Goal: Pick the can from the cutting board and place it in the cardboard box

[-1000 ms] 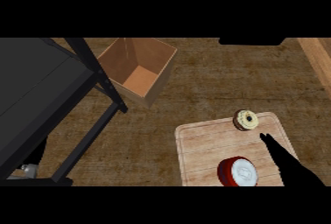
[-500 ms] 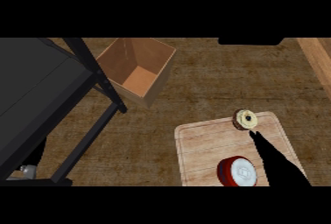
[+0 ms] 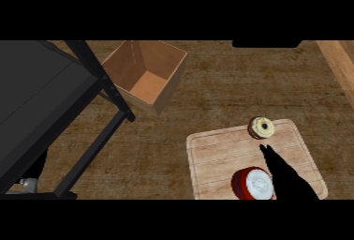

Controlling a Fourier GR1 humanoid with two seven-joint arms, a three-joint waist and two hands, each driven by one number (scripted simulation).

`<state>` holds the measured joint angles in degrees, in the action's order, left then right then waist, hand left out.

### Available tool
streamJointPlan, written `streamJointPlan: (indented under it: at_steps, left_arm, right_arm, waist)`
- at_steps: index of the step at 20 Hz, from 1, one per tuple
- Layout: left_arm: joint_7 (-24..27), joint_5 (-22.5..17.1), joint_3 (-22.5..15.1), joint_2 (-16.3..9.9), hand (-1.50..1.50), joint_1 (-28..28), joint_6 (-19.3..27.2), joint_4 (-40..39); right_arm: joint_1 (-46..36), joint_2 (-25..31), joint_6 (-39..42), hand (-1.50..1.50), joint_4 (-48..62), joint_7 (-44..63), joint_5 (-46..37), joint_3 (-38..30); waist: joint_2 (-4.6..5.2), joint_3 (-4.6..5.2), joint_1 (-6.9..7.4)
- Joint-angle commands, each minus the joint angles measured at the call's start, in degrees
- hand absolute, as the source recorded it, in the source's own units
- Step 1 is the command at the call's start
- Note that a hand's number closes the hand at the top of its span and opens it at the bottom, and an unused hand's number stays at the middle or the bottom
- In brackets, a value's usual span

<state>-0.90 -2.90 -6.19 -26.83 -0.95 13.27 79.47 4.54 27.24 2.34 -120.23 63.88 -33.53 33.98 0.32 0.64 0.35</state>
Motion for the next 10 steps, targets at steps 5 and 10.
streamJointPlan:
  at_steps: [5,10]
  left_arm:
    - [-5.5,1.6,-3.2,4.3,0.00,-0.6,1.4,8.2]
    - [-0.5,1.2,0.0,4.7,0.00,-3.6,-0.5,0.8]
  right_arm:
    - [4.3,-3.3,-1.8,-1.50,1.7,2.2,-5.6,1.4]
    - [-0.1,-7.8,1.7,-1.50,5.0,4.1,-6.3,1.1]
  waist:
    - [-0.55,-0.70,-0.56]
    - [-0.30,-0.60,-0.53]
